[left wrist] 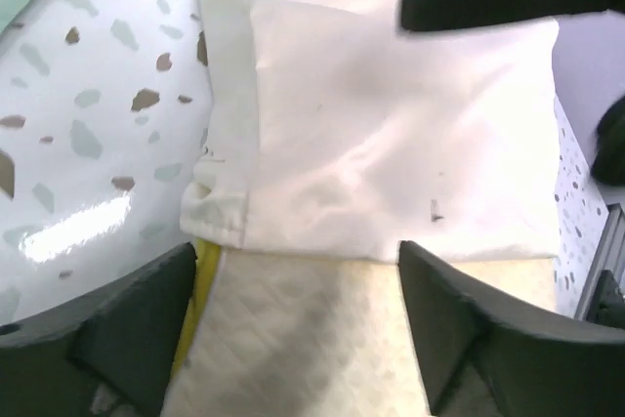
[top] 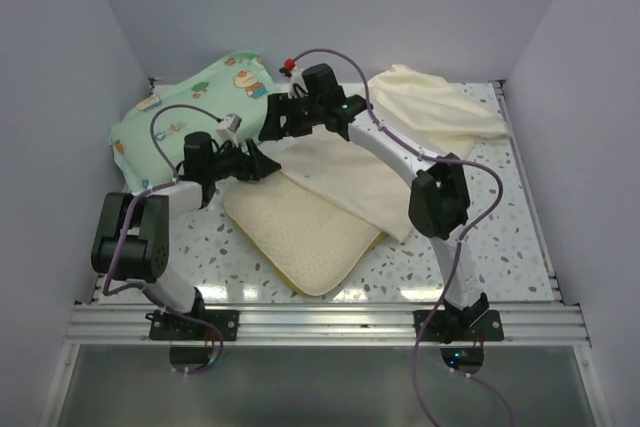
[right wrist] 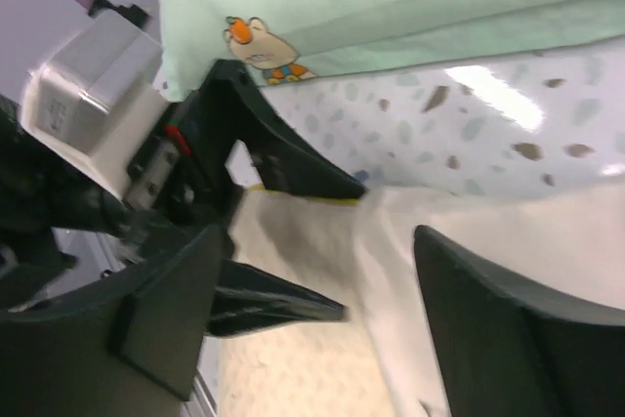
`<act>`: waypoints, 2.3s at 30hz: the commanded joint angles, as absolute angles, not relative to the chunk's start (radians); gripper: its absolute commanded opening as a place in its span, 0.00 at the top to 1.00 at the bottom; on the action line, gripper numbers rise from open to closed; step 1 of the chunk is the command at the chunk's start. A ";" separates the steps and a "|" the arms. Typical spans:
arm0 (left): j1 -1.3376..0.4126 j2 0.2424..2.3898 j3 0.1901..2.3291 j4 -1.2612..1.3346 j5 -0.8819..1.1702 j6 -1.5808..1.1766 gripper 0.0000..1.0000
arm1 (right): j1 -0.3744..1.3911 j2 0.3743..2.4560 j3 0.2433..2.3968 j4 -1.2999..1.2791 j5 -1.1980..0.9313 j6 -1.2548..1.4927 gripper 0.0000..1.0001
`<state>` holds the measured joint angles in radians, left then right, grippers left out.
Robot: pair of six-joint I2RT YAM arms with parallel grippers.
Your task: Put the pillow into the pillowcase
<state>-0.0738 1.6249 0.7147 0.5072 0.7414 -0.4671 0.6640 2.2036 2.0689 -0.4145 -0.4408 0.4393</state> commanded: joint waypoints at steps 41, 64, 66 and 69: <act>-0.922 1.724 1.140 -0.272 0.340 0.092 1.00 | 0.002 1.357 0.888 -0.629 -0.439 0.051 0.23; -0.815 1.770 1.190 -0.215 0.476 0.008 1.00 | 0.025 1.723 1.020 -0.383 -0.520 0.161 1.00; -0.770 1.756 1.187 -0.169 0.504 -0.081 1.00 | 0.025 1.671 1.012 -0.419 -0.558 0.147 1.00; -0.695 1.683 1.137 -0.016 0.555 -0.191 1.00 | 0.061 1.522 1.015 -0.503 -0.665 0.152 1.00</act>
